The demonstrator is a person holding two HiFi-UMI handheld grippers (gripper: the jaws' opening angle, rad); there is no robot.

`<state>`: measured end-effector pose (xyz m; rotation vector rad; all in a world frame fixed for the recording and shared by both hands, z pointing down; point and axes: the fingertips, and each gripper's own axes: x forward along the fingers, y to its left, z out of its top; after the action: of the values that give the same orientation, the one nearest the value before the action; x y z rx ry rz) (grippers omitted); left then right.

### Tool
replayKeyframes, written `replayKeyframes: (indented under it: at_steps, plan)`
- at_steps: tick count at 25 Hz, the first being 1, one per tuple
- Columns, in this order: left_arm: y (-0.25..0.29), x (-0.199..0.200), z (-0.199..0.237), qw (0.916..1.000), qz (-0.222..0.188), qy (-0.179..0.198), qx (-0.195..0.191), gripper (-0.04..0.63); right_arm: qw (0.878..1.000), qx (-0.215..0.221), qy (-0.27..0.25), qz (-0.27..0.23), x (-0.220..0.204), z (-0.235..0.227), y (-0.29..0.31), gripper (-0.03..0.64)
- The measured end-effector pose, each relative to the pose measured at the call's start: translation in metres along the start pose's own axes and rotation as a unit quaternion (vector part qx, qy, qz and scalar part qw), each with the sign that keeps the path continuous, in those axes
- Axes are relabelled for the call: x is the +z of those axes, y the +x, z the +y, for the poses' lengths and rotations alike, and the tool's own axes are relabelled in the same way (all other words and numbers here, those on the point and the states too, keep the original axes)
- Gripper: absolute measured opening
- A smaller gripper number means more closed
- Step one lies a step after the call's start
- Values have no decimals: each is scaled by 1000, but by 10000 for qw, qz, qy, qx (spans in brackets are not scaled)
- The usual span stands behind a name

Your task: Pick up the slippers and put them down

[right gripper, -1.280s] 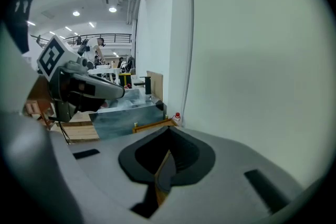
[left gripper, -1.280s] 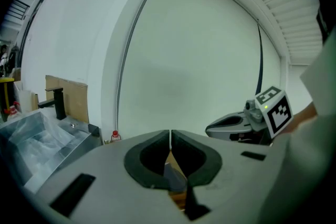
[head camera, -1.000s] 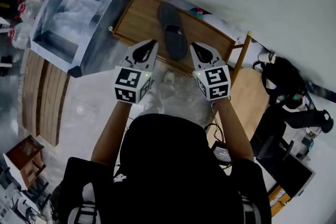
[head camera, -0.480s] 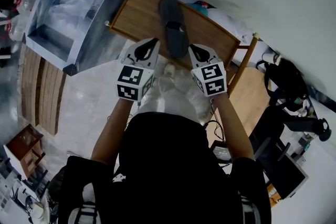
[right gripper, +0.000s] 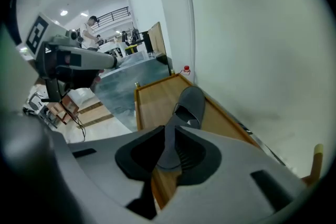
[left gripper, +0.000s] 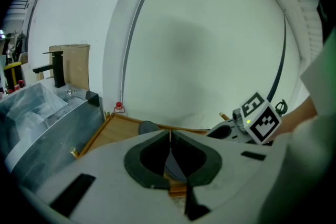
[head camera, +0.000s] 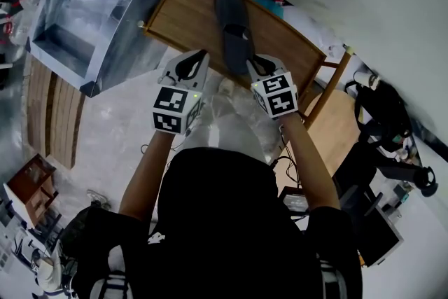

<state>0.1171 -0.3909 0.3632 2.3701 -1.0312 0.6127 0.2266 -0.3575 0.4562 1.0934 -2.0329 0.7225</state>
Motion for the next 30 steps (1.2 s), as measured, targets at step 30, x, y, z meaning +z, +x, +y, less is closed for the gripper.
replayKeyframes:
  at_steps: [30]
  plan:
    - [25, -29, 18, 9983, 174, -409, 369, 12, 9959, 377, 362, 738, -14, -26, 97, 195]
